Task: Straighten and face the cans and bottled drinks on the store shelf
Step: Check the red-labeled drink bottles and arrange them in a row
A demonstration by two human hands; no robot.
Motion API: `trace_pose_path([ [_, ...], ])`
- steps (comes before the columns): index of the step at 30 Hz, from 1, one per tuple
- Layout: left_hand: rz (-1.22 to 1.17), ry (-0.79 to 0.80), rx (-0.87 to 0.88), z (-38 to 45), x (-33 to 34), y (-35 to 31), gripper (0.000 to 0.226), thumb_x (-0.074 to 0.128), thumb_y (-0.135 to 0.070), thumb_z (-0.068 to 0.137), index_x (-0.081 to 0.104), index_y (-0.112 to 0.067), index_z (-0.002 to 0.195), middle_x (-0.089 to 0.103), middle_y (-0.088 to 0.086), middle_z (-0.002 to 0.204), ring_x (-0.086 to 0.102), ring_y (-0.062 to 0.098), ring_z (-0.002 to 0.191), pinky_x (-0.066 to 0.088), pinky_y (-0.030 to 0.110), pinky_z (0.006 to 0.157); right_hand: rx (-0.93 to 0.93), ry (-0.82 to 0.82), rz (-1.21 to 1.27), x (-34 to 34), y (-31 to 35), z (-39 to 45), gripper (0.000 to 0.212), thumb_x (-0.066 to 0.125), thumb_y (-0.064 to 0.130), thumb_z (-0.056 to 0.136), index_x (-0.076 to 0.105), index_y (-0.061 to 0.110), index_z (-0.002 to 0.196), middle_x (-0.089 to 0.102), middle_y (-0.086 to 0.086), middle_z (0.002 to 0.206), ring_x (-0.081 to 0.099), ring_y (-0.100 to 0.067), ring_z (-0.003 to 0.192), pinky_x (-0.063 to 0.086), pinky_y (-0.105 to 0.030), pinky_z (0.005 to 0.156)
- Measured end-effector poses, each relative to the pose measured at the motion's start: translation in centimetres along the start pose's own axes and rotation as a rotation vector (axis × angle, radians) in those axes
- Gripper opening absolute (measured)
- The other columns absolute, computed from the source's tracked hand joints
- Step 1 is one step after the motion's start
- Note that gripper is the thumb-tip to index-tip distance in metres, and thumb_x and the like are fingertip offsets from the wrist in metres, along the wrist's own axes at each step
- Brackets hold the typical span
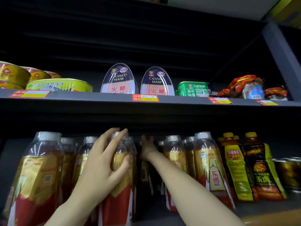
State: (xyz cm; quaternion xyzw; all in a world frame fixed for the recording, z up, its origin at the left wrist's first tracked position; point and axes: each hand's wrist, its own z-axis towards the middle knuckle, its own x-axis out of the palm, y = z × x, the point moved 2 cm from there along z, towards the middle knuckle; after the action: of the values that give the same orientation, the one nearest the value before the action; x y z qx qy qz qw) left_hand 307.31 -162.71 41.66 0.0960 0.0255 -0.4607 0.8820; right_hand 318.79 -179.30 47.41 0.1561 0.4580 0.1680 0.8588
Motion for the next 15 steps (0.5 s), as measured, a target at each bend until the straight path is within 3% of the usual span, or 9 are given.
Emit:
trace_pose_path([
  [2, 0.0, 0.008, -0.01, 0.0, 0.0, -0.1, 0.06, 0.042, -0.051, 0.082, 0.038, -0.033, 0.139, 0.035, -0.012, 0.136, 0.032, 0.006, 0.128, 0.028, 0.028, 0.1, -0.005, -0.031, -0.009, -0.6, 0.3, -1.5, 0.086, 0.057, 0.004, 0.091, 0.0, 0.027, 0.151, -0.015, -0.017, 0.156, 0.028, -0.041, 0.137, 0.039, -0.042, 0.103],
  [5, 0.021, 0.021, -0.023, 0.0, 0.1, -0.2, 0.06, 0.041, -0.049, 0.083, 0.038, -0.029, 0.139, 0.037, -0.002, 0.139, 0.031, 0.008, 0.128, 0.027, 0.03, 0.102, -0.072, -0.113, -0.07, -1.3, 1.0, -4.2, 0.083, 0.058, 0.003, 0.089, 0.006, 0.025, 0.15, 0.007, -0.023, 0.152, 0.041, -0.042, 0.127, 0.044, -0.04, 0.095],
  [8, 0.034, 0.026, -0.047, 0.0, 0.2, -0.2, 0.06, 0.041, -0.047, 0.083, 0.041, -0.023, 0.139, 0.039, 0.007, 0.138, 0.036, 0.019, 0.128, 0.027, 0.031, 0.103, -0.154, -0.155, -0.089, -2.2, 1.4, -7.5, 0.082, 0.063, 0.005, 0.086, 0.013, 0.026, 0.148, 0.025, -0.02, 0.145, 0.044, -0.039, 0.125, 0.046, -0.04, 0.092],
  [12, 0.024, 0.028, -0.096, -0.1, -0.3, -0.3, 0.062, 0.041, -0.046, 0.083, 0.042, -0.019, 0.139, 0.041, 0.012, 0.137, 0.039, 0.026, 0.127, 0.028, 0.033, 0.102, -0.262, -0.237, -0.091, -3.9, 1.9, -12.4, 0.085, 0.076, 0.013, 0.076, 0.024, 0.025, 0.142, 0.033, -0.016, 0.141, 0.047, -0.038, 0.121, 0.047, -0.042, 0.091],
  [15, 0.046, 0.06, -0.102, 0.1, -0.5, -0.8, 0.062, 0.04, -0.046, 0.083, 0.042, -0.017, 0.139, 0.041, 0.016, 0.137, 0.04, 0.03, 0.126, 0.032, 0.039, 0.102, -0.34, -0.286, 0.041, -6.2, 2.0, -15.9, 0.074, 0.083, 0.018, 0.068, 0.037, 0.022, 0.127, 0.045, -0.009, 0.123, 0.05, -0.027, 0.11, 0.042, -0.03, 0.081],
])
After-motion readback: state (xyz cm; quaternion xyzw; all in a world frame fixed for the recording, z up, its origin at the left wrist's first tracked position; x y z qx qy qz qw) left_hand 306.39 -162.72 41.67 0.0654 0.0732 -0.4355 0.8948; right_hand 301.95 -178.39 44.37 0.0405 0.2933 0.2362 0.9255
